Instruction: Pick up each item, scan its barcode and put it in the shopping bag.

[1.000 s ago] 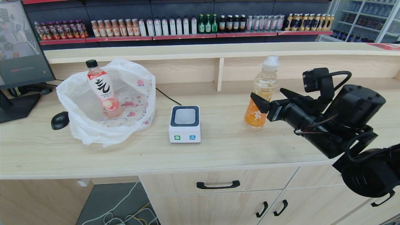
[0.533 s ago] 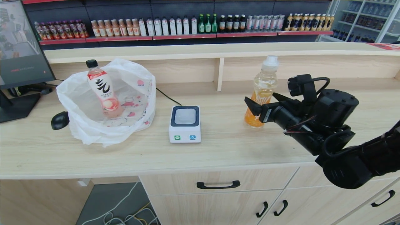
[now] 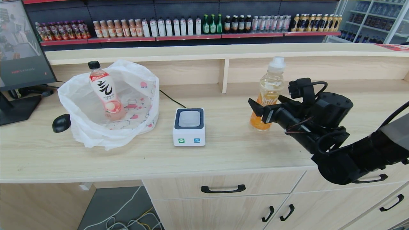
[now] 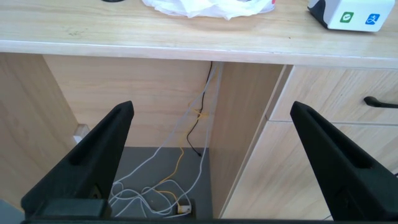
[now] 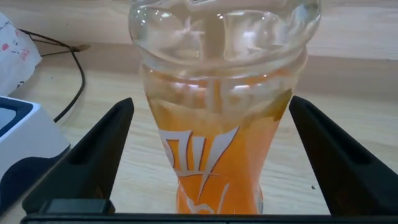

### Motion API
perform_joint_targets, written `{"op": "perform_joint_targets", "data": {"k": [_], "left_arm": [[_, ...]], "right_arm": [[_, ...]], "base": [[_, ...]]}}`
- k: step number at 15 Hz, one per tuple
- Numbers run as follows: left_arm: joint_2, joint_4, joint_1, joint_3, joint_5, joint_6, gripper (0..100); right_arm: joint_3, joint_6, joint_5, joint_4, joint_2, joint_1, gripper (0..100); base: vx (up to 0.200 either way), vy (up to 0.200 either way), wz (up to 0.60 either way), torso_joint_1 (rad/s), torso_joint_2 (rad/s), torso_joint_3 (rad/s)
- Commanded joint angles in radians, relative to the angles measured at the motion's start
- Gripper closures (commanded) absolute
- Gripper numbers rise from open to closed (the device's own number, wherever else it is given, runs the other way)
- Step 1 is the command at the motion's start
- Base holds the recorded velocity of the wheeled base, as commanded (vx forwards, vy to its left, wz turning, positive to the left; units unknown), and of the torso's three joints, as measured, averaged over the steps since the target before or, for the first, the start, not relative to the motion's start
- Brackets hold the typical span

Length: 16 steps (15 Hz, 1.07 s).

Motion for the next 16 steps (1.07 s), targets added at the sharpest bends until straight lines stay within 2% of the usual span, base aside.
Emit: {"op": "perform_joint_targets", "data": {"k": [1, 13, 14, 16], "left_arm": [[0.000, 0.000, -0.001, 0.000, 0.000, 0.000, 0], [0.000, 0.000, 0.000, 0.000, -0.001, 0.000, 0], [0.000, 0.000, 0.000, 0.000, -0.001, 0.000, 0], [0.000, 0.000, 0.000, 0.000, 0.000, 0.000, 0]], "right_arm": [[-0.022, 0.001, 0.004, -0.009, 0.037, -0.024, 0], [-0.130, 0.001, 0.012, -0.009, 0.090, -0.030, 0], [-0.130, 0.001, 0.012, -0.011, 0.090, -0.030, 100], [-0.131, 0.001, 0.017, -0.011, 0.085, -0.032, 100]], "base": [[0.000, 0.000, 0.00, 0.000, 0.00, 0.000], [0.000, 0.000, 0.00, 0.000, 0.00, 0.000], [0.000, 0.000, 0.00, 0.000, 0.00, 0.000], [0.000, 0.000, 0.00, 0.000, 0.00, 0.000]]}}
